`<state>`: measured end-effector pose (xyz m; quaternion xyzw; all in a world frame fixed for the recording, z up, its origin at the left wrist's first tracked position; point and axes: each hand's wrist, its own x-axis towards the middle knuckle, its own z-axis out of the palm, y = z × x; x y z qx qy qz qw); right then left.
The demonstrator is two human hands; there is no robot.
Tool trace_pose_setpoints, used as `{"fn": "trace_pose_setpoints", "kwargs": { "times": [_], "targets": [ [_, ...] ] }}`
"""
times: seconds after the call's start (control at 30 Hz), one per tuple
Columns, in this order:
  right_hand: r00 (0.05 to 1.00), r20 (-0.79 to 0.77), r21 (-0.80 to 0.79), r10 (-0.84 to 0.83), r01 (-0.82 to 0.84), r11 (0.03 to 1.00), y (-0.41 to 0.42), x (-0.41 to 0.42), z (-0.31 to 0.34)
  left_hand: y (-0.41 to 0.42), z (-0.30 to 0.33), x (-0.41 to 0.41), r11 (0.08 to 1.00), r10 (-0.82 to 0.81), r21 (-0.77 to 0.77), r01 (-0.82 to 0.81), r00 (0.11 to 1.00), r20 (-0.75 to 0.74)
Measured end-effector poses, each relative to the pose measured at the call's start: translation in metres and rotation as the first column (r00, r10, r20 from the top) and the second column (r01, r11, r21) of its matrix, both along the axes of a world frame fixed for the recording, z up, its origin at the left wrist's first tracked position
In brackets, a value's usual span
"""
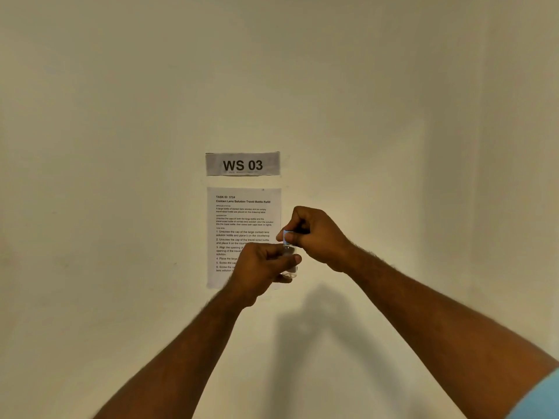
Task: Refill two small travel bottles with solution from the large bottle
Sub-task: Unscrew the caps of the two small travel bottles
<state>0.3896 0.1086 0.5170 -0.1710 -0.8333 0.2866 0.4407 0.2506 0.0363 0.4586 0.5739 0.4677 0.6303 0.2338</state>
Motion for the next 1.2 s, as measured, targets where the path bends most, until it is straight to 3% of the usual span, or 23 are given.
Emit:
{"fn": "trace_pose_setpoints", "kwargs": {
  "times": [0.1,0.33,0.57,0.73,0.97,1.1,1.2],
  "targets": [
    [0.995,0.035,-0.032,0.093,-0.091,0.995,0.004,0.006,0.005,0.003,0.003,0.003,1.0,0.003,0.01,-0.003,1.0,0.03],
    [0.997,-0.057,0.022,-0.051,0.052,0.998,0.014,0.005,0.013,0.008,0.011,0.0,0.998,0.045,0.038,-0.045,0.999,0.016],
    [0.993,-0.025,-0.09,0.117,-0.119,0.989,0.015,0.005,0.008,0.008,0.011,-0.005,0.995,0.084,0.048,-0.084,0.996,0.0],
    [0.992,-0.122,-0.082,0.015,-0.025,0.996,0.009,-0.004,0.002,0.007,0.01,-0.006,0.996,0.075,0.058,-0.074,0.997,-0.017],
    [0.989,-0.071,-0.187,0.127,-0.138,0.973,0.001,-0.005,0.005,0.002,0.011,-0.007,0.996,0.062,0.06,-0.062,0.998,0.001],
    [0.991,-0.133,-0.153,0.008,-0.029,0.988,-0.006,-0.008,0.004,-0.002,0.011,-0.004,0.997,0.058,0.05,-0.058,0.998,-0.008],
    [0.992,-0.118,-0.175,0.053,-0.073,0.982,-0.008,-0.005,0.005,-0.006,0.01,-0.004,0.997,0.057,0.051,-0.058,0.998,0.015]
  ]
}}
